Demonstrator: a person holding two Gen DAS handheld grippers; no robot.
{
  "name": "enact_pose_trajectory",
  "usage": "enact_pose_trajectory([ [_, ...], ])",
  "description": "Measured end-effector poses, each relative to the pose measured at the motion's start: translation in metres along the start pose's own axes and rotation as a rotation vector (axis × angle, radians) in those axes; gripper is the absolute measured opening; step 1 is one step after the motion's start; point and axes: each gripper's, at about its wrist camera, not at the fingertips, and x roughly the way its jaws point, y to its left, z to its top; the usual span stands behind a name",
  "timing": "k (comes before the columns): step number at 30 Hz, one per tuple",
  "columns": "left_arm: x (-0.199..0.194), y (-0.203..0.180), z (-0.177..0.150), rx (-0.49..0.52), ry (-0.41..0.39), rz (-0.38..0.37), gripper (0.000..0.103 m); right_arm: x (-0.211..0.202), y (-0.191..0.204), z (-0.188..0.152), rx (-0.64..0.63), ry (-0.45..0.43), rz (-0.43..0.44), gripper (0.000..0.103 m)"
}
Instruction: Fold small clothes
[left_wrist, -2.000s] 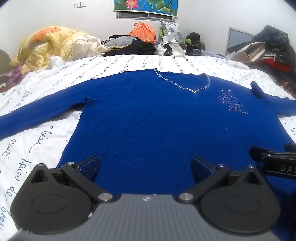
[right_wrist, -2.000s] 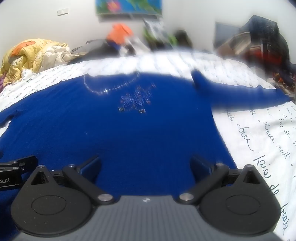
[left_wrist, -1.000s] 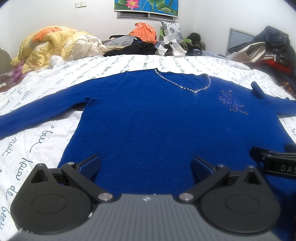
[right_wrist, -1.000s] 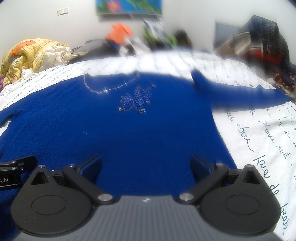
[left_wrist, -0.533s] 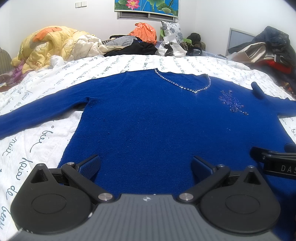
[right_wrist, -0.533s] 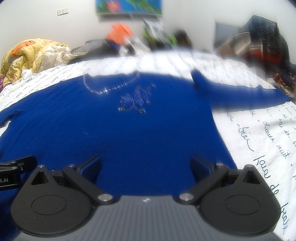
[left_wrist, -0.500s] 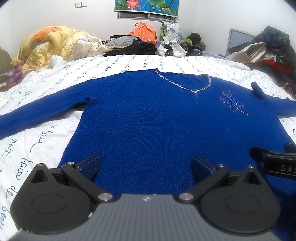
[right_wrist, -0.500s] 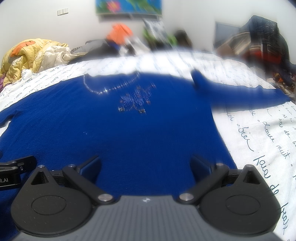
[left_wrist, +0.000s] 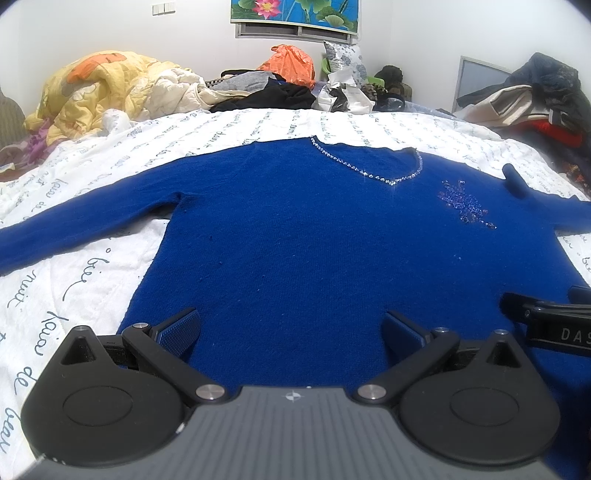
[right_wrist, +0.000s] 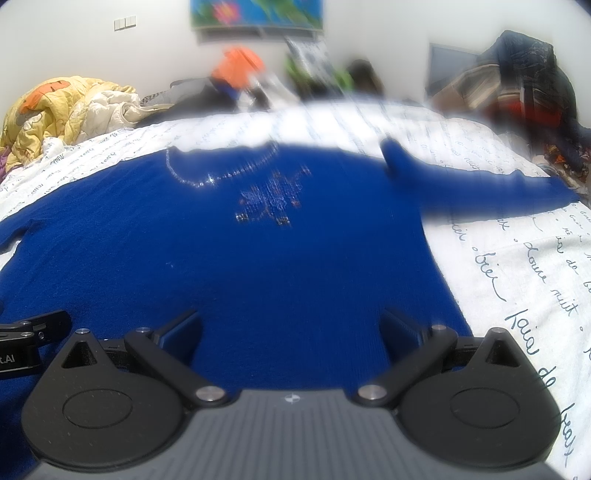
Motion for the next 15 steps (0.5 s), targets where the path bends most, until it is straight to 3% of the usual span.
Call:
enact_pose_trajectory([
  [12, -0.002, 0.000, -0.003, 0.010, 0.001, 0.011, 0.103, -0.001, 0.000, 0.000, -0.003, 0.013, -0.003, 0.103],
  [13, -0.002, 0.000, -0.004, 0.012, -0.003, 0.012, 0.103, -0.002, -0.001, 0.000, -0.012, 0.024, 0.005, 0.103],
  [15, -0.001, 0.000, -0.004, 0.012, -0.004, 0.011, 0.103, -0.009, -0.011, 0.006, -0.063, 0.076, 0.101, 0.103],
])
